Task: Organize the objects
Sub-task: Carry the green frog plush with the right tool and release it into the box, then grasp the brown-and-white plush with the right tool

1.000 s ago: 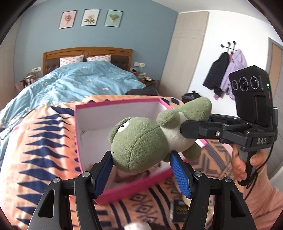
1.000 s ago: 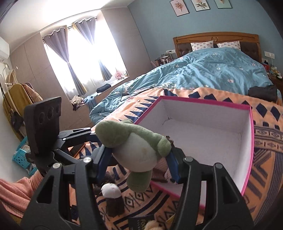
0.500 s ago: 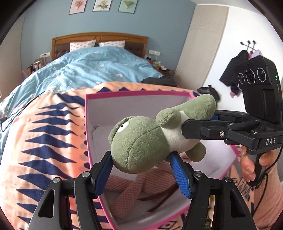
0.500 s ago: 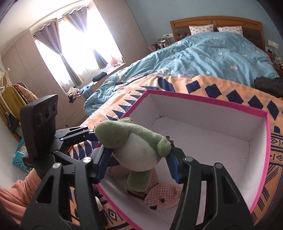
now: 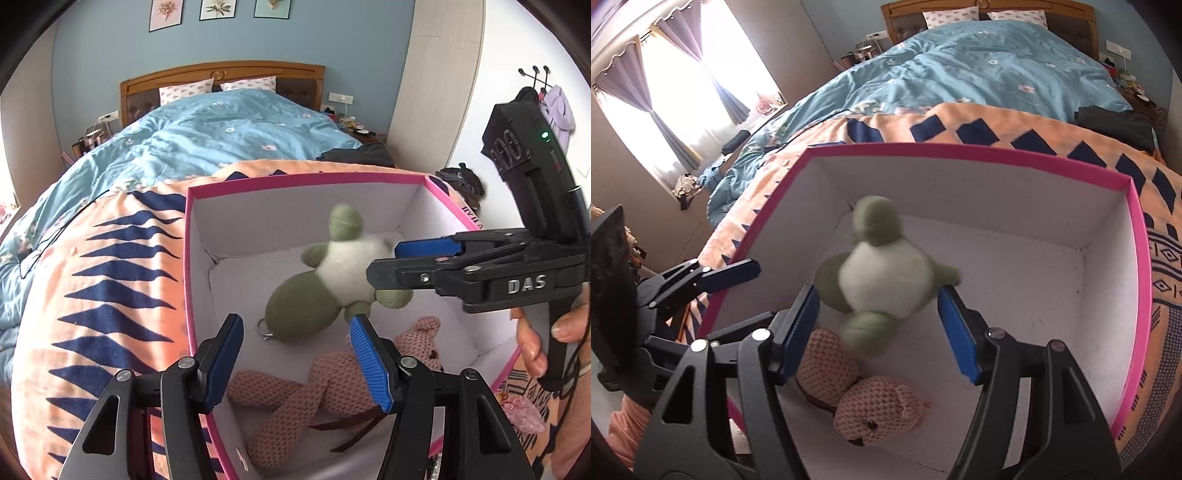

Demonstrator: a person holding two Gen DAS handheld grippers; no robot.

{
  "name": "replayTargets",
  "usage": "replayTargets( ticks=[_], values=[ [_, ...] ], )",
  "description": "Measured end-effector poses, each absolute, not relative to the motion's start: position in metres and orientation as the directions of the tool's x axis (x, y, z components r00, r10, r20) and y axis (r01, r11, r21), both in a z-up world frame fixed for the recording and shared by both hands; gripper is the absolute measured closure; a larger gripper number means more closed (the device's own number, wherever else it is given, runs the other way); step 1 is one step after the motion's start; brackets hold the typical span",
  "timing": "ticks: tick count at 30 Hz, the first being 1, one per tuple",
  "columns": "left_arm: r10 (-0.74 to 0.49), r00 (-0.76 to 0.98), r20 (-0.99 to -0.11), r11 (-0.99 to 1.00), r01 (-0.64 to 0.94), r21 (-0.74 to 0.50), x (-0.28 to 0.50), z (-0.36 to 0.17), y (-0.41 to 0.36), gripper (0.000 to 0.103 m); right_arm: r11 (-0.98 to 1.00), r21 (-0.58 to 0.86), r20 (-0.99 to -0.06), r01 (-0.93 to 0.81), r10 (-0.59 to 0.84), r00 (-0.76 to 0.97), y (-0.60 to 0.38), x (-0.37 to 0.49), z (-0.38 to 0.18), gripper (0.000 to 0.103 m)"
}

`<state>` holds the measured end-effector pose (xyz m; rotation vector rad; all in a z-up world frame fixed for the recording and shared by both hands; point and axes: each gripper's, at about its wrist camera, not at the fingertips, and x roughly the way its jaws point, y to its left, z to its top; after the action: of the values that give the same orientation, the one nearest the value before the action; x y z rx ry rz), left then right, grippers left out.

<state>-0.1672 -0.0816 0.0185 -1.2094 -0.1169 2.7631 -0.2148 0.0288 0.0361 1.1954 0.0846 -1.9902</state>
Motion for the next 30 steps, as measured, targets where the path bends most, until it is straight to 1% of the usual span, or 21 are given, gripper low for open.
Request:
replayTargets(
  ticks=[2, 4, 8, 10, 12, 14, 17, 19, 21, 22, 25, 27, 29, 30],
  values=[
    [0.146, -0.679, -0.719, -0.989, -0.082, -0.124, -0.163, 0.019, -0.082, 0.041, -0.690, 0.305, -0.774, 0.657, -0.581, -0.252, 0.028, -0.214, 0.037, 0.035],
    [0.152, -0.682, -0.716, -0.988, -0.084, -0.130, -0.160, 0.020, -0.082, 0.041, -0.727, 0.247, -0.786, 0.641, -0.538, -0.306, 0.027, -0.214, 0.040, 0.035],
    [0.160, -0.693, -0.703, -0.987, -0.087, -0.138, -0.153, 0.023, -0.082, 0.041, -0.732, 0.254, -0.828, 0.632, -0.502, -0.248, 0.021, -0.219, 0.031, 0.035],
    [0.180, -0.704, -0.687, -0.983, -0.096, -0.159, -0.146, 0.025, -0.084, 0.040, -0.721, 0.259, -0.822, 0.642, -0.514, -0.245, 0.022, -0.215, 0.030, 0.035],
    [0.199, -0.717, -0.668, -0.978, -0.106, -0.178, -0.138, 0.029, -0.087, 0.038, -0.703, 0.283, -0.792, 0.653, -0.555, -0.255, 0.027, -0.208, 0.036, 0.035],
    [0.216, -0.737, -0.640, -0.974, -0.117, -0.195, -0.127, 0.033, -0.091, 0.031, -0.680, 0.294, -0.759, 0.672, -0.593, -0.268, 0.034, -0.196, 0.044, 0.035],
    [0.236, -0.772, -0.590, -0.969, -0.138, -0.207, -0.103, 0.043, -0.097, 0.024, -0.628, 0.307, -0.694, 0.716, -0.662, -0.284, 0.045, -0.167, 0.060, 0.035],
    [0.242, -0.786, -0.569, -0.967, -0.147, -0.208, -0.090, 0.047, -0.100, 0.024, -0.595, 0.312, -0.644, 0.741, -0.706, -0.296, 0.056, -0.143, 0.071, 0.035],
    [0.241, -0.800, -0.550, -0.967, -0.152, -0.204, -0.075, 0.050, -0.102, 0.017, -0.548, 0.308, -0.589, 0.778, -0.752, -0.296, 0.067, -0.114, 0.080, 0.035],
    [0.234, -0.812, -0.534, -0.969, -0.151, -0.196, -0.063, 0.051, -0.104, 0.012, -0.531, 0.308, -0.576, 0.789, -0.764, -0.290, 0.070, -0.103, 0.083, 0.035],
    [0.209, -0.831, -0.516, -0.976, -0.140, -0.169, -0.040, 0.051, -0.106, 0.011, -0.471, 0.290, -0.548, 0.833, -0.795, -0.259, 0.075, -0.064, 0.082, 0.035],
    [0.186, -0.835, -0.518, -0.980, -0.121, -0.156, -0.029, 0.046, -0.108, 0.011, -0.447, 0.289, -0.557, 0.846, -0.798, -0.232, 0.073, -0.049, 0.075, 0.035],
    [0.156, -0.836, -0.526, -0.986, -0.097, -0.139, -0.017, 0.038, -0.108, 0.000, -0.419, 0.295, -0.575, 0.858, -0.796, -0.191, 0.067, -0.034, 0.063, 0.035],
    [0.145, -0.839, -0.525, -0.987, -0.087, -0.132, -0.010, 0.032, -0.108, 0.000, -0.422, 0.288, -0.592, 0.860, -0.784, -0.187, 0.064, -0.027, 0.053, 0.035]
  ],
)
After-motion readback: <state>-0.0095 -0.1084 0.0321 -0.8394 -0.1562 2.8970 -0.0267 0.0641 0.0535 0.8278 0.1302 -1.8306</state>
